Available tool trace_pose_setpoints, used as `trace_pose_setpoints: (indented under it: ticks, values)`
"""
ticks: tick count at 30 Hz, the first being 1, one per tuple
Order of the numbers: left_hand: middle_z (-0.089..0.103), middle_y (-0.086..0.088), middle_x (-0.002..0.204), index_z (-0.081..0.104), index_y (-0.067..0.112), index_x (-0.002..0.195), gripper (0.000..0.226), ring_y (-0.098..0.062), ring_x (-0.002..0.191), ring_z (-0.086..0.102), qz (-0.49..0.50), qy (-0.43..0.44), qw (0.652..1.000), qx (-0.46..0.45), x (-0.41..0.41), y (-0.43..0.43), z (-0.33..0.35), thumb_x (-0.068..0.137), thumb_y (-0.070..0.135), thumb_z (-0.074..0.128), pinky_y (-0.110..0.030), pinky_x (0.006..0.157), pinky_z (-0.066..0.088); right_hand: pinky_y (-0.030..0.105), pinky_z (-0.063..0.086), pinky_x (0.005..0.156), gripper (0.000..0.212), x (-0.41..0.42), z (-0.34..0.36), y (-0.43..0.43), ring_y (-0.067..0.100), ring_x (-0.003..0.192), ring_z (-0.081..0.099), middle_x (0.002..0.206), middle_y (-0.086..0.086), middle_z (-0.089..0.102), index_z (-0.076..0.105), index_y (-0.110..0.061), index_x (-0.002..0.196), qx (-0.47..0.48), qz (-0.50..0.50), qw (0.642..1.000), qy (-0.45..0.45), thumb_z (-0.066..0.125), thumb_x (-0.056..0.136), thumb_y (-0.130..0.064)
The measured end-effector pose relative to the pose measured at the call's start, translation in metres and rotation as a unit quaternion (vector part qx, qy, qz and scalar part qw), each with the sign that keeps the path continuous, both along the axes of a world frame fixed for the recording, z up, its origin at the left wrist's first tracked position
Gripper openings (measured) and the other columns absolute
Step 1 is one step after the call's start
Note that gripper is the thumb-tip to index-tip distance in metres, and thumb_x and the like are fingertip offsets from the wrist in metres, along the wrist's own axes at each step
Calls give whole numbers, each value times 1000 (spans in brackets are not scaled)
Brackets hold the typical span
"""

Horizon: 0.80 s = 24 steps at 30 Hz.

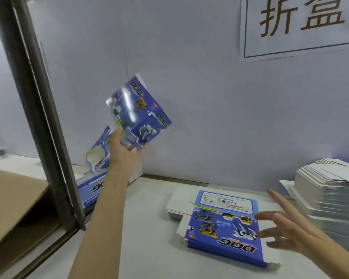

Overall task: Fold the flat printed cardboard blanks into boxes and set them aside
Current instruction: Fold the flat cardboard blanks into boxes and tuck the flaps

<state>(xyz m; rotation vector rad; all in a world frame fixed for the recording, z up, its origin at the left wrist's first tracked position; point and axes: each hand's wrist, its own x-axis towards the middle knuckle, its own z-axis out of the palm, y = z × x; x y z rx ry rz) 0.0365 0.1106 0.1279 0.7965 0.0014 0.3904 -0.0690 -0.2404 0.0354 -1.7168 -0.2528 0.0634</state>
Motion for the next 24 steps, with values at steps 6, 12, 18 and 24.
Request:
trace_pose_setpoints:
  ticks: [6, 12, 18, 24]
  values:
    - [47, -3, 135, 42, 28, 133, 34, -19, 116, 52, 63, -52, 978, 194, 7, -35, 13, 100, 20, 45, -45, 92, 44, 22, 58, 74, 57, -1, -2, 1, 10, 97, 71, 106, -20, 71, 39, -54, 130, -27, 15, 999, 9, 55, 75, -50]
    - [7, -9, 161, 18, 16, 152, 84, -30, 147, 5, -207, 72, 600, 769, -21, -125, -85, 87, 27, 69, -38, 116, 11, 20, 52, 84, 41, -3, -13, 7, -1, 90, 67, 112, -11, 65, 52, -38, 126, -154, 18, 988, 25, 61, 86, -42]
    - [-26, -4, 158, -12, 41, 150, 88, -27, 143, -29, -207, 47, 395, 894, -25, -168, -177, 92, 53, 54, -57, 109, -19, 15, 51, 80, 24, 6, -23, -6, -4, 88, 67, 112, -14, 63, 56, -42, 114, -239, -17, 971, 2, 62, 93, -32]
    - [-24, -4, 159, -15, 40, 149, 78, -27, 144, -27, -226, 37, 371, 900, -28, -160, -179, 95, 60, 38, -55, 111, -18, 11, 49, 69, 25, 15, -35, -17, -3, 91, 65, 111, -16, 59, 53, -39, 118, -251, -70, 965, -1, 61, 94, -34]
